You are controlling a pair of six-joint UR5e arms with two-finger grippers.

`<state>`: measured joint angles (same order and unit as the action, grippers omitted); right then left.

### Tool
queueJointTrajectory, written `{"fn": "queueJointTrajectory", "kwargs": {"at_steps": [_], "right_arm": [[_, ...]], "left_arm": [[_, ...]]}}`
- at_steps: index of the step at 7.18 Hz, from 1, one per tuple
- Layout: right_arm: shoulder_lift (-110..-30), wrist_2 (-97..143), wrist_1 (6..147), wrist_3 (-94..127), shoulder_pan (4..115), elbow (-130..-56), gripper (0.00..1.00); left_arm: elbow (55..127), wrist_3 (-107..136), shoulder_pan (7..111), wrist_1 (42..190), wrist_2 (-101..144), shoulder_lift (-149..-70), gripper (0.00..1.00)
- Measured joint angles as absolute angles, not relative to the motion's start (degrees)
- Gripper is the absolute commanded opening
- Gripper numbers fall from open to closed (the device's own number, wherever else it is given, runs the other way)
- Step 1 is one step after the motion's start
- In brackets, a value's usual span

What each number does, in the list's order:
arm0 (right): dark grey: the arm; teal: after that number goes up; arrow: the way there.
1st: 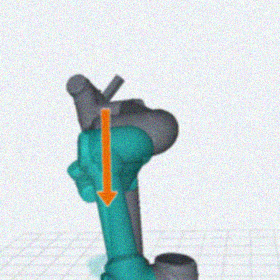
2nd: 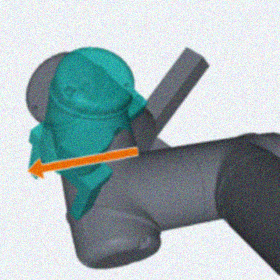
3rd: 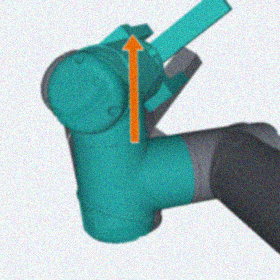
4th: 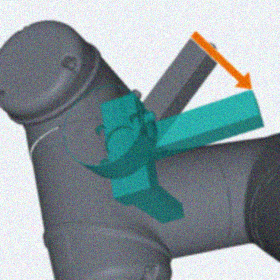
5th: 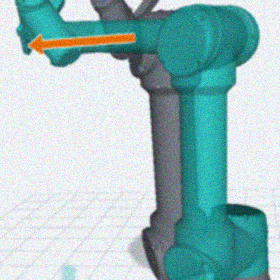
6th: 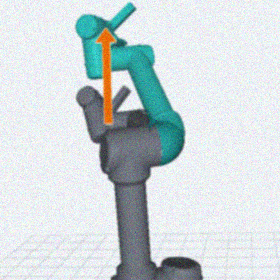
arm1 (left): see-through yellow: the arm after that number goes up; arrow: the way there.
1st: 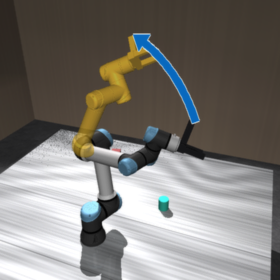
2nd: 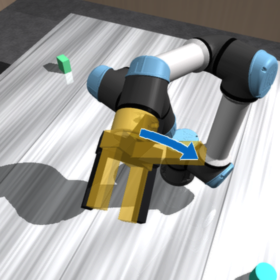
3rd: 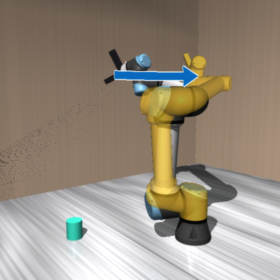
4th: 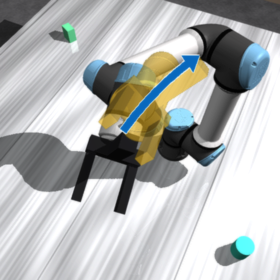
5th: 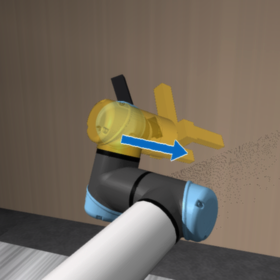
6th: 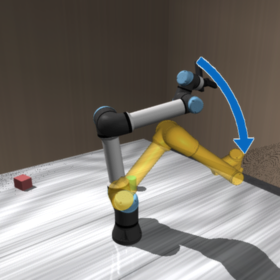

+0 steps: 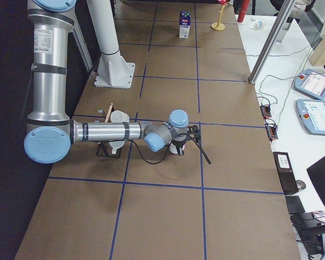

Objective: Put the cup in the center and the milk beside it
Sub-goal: 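Carry the white mug with the right gripper to the table center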

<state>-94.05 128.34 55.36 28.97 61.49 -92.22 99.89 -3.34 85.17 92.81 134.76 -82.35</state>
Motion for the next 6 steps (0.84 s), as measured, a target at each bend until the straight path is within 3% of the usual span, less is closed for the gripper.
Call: {"fn": "queueJointTrajectory", "kwargs": {"at_steps": [2,6], "right_arm": [[-88.94,128.78,60.14,31.83,61.20,-93.15,0.00],[-67.32,124.83,76.18,49.76,50.95,-92.91,0.00]], "left_arm": [[100.02,-3.34,85.17,92.81,134.80,-82.35,1.00],[100.34,-3.34,85.17,92.80,134.82,-82.27,1.00]]}}
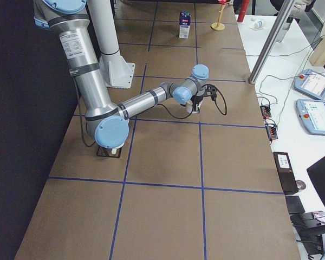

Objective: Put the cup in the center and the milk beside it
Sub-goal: 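Carry the white mug with the right gripper to the table center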

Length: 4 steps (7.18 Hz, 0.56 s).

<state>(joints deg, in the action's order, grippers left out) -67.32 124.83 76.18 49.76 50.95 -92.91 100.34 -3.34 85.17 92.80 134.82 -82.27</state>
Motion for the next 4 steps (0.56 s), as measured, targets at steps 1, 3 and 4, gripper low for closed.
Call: {"fn": "queueJointTrajectory", "kwargs": {"at_steps": [1,3,4], "right_arm": [[-61.77,122.00,79.95,54.93,47.37,-91.85,0.00],[-51.55,117.65,84.20,64.01,42.26,-86.87,0.00],[-48.10,115.97,84.76,67.36,40.48,-84.43,0.00]], "left_arm": [[100.32,-3.34,85.17,92.81,134.82,-82.27,1.00],[100.23,-3.34,85.17,92.87,134.82,-82.28,1.00],[100.21,-3.34,85.17,92.89,134.82,-82.32,1.00]]}}
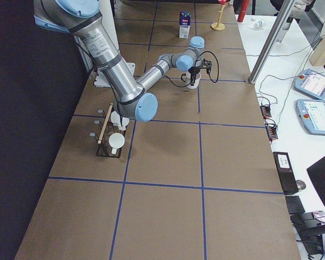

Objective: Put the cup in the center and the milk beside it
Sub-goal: 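Carry the white mug with the right gripper to the table center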

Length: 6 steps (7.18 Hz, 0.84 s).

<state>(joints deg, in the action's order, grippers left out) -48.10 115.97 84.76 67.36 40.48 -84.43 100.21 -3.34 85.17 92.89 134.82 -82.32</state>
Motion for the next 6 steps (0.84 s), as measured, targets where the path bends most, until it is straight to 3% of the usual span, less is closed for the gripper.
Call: {"fn": "queueJointTrajectory", "kwargs": {"at_steps": [2,4,5,6], "right_arm": [[-45.32,113.80,84.95,71.60,38.15,-82.35,0.02],[-44.80,111.98,84.87,73.22,36.69,-81.48,0.13],[-44.77,111.06,84.79,73.40,36.11,-81.04,0.70],[-44.75,110.31,84.73,73.62,35.74,-80.82,1.00]], "left_arm": [[100.20,-3.34,85.17,92.90,134.82,-82.35,1.00],[100.19,-3.34,85.17,92.90,134.82,-82.35,1.00],[100.20,-3.34,85.17,92.90,134.82,-82.35,1.00],[100.21,-3.34,85.17,92.90,134.82,-82.36,1.00]]}}
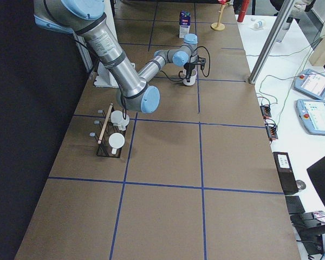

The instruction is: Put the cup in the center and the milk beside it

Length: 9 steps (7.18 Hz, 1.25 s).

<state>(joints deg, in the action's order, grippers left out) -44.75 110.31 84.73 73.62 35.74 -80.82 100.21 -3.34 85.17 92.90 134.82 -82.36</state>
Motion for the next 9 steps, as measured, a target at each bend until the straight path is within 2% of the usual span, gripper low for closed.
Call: {"fn": "queueJointTrajectory", "kwargs": {"at_steps": [4,7,9], "right_arm": [[-43.79,111.17,85.28,73.93,37.48,-82.60,1.00],[-45.21,118.95,96.69,63.43,47.01,-91.33,1.00],[-50.97,124.49,101.95,48.40,56.24,-96.17,1.00]], "left_arm": [[100.54,-3.29,85.17,92.82,134.77,-82.35,1.00],[101.84,-3.33,85.17,92.73,134.69,-82.33,1.00],[101.87,-3.12,85.17,92.45,134.32,-82.62,1.00]]}}
